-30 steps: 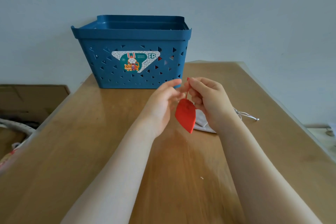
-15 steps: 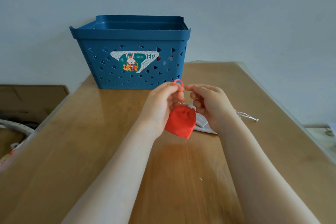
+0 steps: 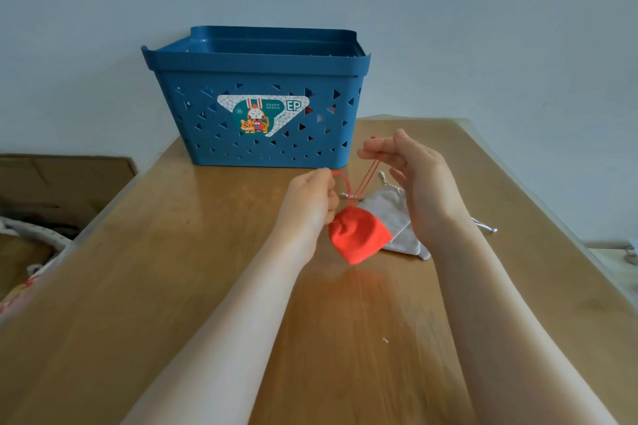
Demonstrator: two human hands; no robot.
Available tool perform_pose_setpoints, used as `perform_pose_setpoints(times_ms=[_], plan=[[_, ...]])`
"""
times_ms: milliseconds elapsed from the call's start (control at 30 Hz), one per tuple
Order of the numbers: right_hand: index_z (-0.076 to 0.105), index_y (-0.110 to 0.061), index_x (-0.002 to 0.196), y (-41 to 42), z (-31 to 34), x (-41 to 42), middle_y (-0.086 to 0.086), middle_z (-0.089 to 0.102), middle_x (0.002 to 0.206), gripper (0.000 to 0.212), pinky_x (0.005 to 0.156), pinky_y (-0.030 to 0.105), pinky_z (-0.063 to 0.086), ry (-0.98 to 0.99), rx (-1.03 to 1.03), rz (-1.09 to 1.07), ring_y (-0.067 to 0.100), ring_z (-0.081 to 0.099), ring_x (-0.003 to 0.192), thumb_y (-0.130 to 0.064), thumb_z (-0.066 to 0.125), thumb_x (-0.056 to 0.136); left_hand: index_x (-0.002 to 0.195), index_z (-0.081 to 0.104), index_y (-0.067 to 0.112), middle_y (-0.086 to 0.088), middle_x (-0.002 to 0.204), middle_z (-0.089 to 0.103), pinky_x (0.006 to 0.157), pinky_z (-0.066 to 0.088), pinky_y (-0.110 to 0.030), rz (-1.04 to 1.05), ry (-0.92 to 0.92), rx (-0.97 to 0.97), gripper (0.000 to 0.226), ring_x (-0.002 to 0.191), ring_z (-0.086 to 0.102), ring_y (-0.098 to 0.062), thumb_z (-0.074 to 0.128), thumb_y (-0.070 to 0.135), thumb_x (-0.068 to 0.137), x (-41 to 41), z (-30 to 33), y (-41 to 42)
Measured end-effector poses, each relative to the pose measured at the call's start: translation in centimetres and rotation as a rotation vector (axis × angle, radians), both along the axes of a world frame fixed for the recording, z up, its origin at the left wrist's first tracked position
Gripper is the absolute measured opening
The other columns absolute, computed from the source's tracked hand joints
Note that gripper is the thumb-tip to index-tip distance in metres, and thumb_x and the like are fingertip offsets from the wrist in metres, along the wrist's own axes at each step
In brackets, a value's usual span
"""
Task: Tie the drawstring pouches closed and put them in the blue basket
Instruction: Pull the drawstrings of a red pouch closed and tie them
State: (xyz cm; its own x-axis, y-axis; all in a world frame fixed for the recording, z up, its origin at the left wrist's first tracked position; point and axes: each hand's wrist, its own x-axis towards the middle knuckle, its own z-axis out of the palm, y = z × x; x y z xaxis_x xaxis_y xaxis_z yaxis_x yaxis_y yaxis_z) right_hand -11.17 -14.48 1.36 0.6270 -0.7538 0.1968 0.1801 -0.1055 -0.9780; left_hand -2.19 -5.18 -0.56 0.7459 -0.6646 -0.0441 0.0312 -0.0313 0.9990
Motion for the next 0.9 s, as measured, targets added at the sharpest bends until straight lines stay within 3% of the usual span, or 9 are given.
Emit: perform_pose_setpoints(times_ms=[167, 233, 333, 567, 700, 767, 833, 900], plan=[[0.069, -0.012, 0.075, 0.0, -0.3, 0.2, 0.003, 0.066, 0.07, 0.03, 0.075, 0.024, 0.042, 0.02, -0.027, 0.002, 0.007, 0.055, 0.065, -0.017, 0.049, 0.095, 0.062, 0.033, 0.017, 0.007, 0.044, 0.024, 0.033, 0.015, -0.017, 0.011, 0.011, 0.011, 0.031, 0.036, 0.018, -0.007, 0.036, 0.009, 0.091, 0.3, -0.4, 0.0], [0.07, -0.012, 0.077, 0.2, -0.2, 0.2, 0.003, 0.069, 0.075, 0.031, 0.075, 0.022, 0.042, 0.014, -0.046, 0.062, 0.007, 0.056, 0.069, -0.019, 0.047, 0.096, 0.061, 0.034, 0.017, 0.007, 0.044, 0.026, 0.034, 0.016, -0.017, -0.066, -0.023, 0.051, 0.031, 0.037, 0.02, -0.007, 0.036, 0.007, 0.09, 0.1, -0.3, 0.1], [0.068, -0.007, 0.087, 0.8, 0.1, 0.2, 0.007, 0.069, 0.086, 0.031, 0.069, 0.009, 0.043, 0.02, -0.095, 0.142, 0.0, 0.061, 0.074, -0.021, 0.043, 0.098, 0.061, 0.033, 0.016, 0.006, 0.044, 0.027, 0.036, 0.016, -0.016, -0.24, -0.077, 0.072, 0.033, 0.037, 0.022, -0.006, 0.034, 0.007, 0.093, -0.1, 0.1, 0.3], [0.069, -0.007, 0.097, 1.7, 0.1, 0.1, 0.008, 0.071, 0.098, 0.044, 0.092, 0.033, 0.049, 0.112, -0.187, 0.318, 0.015, 0.066, 0.092, -0.037, 0.037, 0.098, 0.051, 0.04, 0.021, 0.007, 0.044, 0.03, 0.04, 0.02, -0.016, -0.378, -0.209, 0.094, 0.046, 0.042, 0.025, -0.008, 0.039, 0.017, 0.097, -0.1, 0.8, 1.2], [0.069, -0.008, 0.104, 1.8, 0.3, -0.1, -0.003, 0.071, 0.094, 0.051, 0.095, 0.029, 0.046, 0.184, -0.262, 0.367, 0.003, 0.064, 0.086, -0.04, 0.031, 0.1, 0.054, 0.038, 0.02, 0.005, 0.045, 0.026, 0.039, 0.015, -0.017, -0.416, -0.188, 0.057, 0.045, 0.041, 0.02, -0.007, 0.04, 0.019, 0.099, -0.1, 1.1, 1.5], [0.068, -0.01, 0.108, 1.7, 0.3, -0.1, 0.0, 0.07, 0.102, 0.051, 0.099, 0.028, 0.044, 0.201, -0.261, 0.383, 0.006, 0.063, 0.099, -0.043, 0.03, 0.099, 0.056, 0.039, 0.018, 0.007, 0.044, 0.026, 0.037, 0.016, -0.015, -0.408, -0.141, 0.041, 0.044, 0.039, 0.019, -0.006, 0.037, 0.015, 0.1, -0.1, 1.2, 1.6], [0.061, -0.019, 0.119, 1.6, 0.2, -0.2, 0.003, 0.068, 0.111, 0.044, 0.099, 0.029, 0.045, 0.17, -0.249, 0.419, 0.01, 0.061, 0.108, -0.044, 0.033, 0.097, 0.056, 0.042, 0.019, 0.008, 0.043, 0.027, 0.036, 0.015, -0.014, -0.393, -0.107, 0.018, 0.046, 0.038, 0.019, -0.005, 0.036, 0.016, 0.101, 0.0, 1.1, 1.5], [0.048, -0.03, 0.13, 1.4, -0.2, -0.2, 0.0, 0.067, 0.109, 0.034, 0.093, 0.027, 0.048, 0.18, -0.224, 0.396, 0.008, 0.062, 0.103, -0.037, 0.037, 0.099, 0.055, 0.039, 0.017, 0.005, 0.046, 0.025, 0.036, 0.015, -0.015, -0.382, -0.109, -0.001, 0.046, 0.039, 0.018, -0.007, 0.038, 0.022, 0.101, 0.3, 1.1, 1.5]])
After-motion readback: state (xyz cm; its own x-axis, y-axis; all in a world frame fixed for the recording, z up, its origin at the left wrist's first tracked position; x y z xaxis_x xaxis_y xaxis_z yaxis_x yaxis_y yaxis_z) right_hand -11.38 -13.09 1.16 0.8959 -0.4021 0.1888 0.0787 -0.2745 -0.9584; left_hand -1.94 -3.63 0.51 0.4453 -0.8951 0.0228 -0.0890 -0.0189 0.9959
